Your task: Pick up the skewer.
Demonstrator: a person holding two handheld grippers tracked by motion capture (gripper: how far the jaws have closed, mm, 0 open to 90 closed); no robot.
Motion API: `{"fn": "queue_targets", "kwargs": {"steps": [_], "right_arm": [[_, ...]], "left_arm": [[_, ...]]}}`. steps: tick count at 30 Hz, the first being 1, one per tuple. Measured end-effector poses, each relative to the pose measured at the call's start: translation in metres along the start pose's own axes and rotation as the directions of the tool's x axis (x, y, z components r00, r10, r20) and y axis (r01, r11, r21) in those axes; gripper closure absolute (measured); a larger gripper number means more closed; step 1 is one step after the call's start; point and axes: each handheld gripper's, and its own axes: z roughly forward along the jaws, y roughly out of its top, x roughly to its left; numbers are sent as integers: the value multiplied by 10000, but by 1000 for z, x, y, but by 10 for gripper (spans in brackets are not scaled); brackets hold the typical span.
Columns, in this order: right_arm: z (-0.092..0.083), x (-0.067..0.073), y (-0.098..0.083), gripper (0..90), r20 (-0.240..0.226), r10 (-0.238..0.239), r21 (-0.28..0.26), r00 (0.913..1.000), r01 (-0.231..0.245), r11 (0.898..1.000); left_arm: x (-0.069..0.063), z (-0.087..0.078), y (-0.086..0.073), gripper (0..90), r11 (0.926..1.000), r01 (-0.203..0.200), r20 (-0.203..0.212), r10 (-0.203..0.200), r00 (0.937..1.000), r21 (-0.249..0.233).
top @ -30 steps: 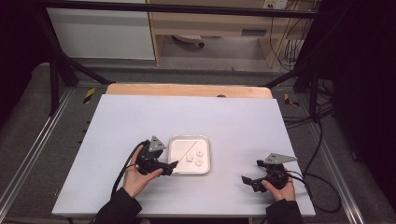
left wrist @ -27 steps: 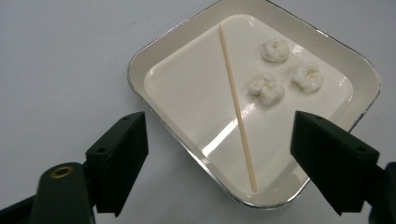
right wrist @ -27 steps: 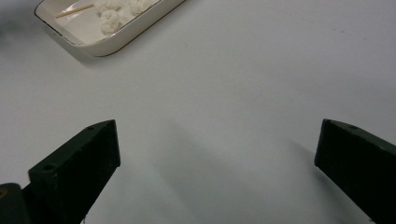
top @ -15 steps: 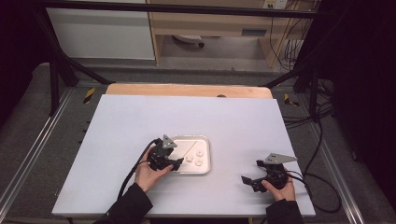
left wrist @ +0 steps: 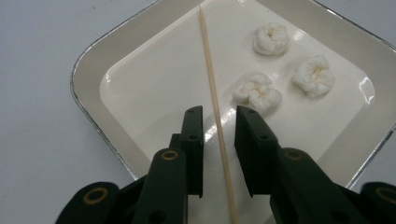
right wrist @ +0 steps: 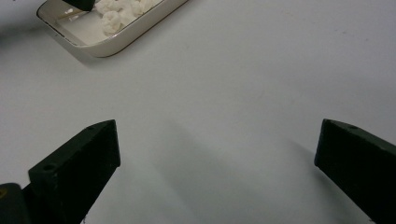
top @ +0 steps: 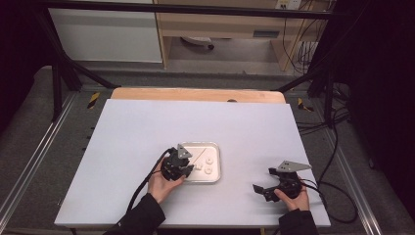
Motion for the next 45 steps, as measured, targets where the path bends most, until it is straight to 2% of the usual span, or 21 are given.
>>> {"fn": "queue_targets", "kwargs": {"steps": [8,12,13,19,26,30,35,45], "right_arm": [[0,0,0,8,-12,14,1,10000,-14,10000],[0,0,0,8,10,-40,-22,10000,40,10000],[0,0,0,8,10,-38,-18,10000,38,10000],[0,0,0,8,-9,-25,-41,10000,25,10000],[0,0,0,8,-25,-33,-25,10000,33,10000],[0,0,0,8,-44,15,-17,10000,-15,10000],[0,0,0,9,-27,-15,-18,10000,15,10000],[2,2,1,8,47,-203,47,9998,203,9998]], "left_arm": [[-4,1,-1,829,9995,268,-38,-269,9996,-139],[-6,1,-1,863,9994,280,-157,-283,9995,-182],[-6,2,-2,870,9988,412,-212,-418,9989,-259],[-7,1,-3,881,9974,620,-306,-631,9975,-353],[-4,1,-8,887,9921,1036,-145,-1049,9944,-709],[-3,-2,-9,888,9906,1016,-143,-1033,9946,-913],[-1,-14,-8,888,9857,1003,-83,-1024,9947,-1356],[4,-30,-12,888,9851,840,213,-817,9964,-1504]]}}
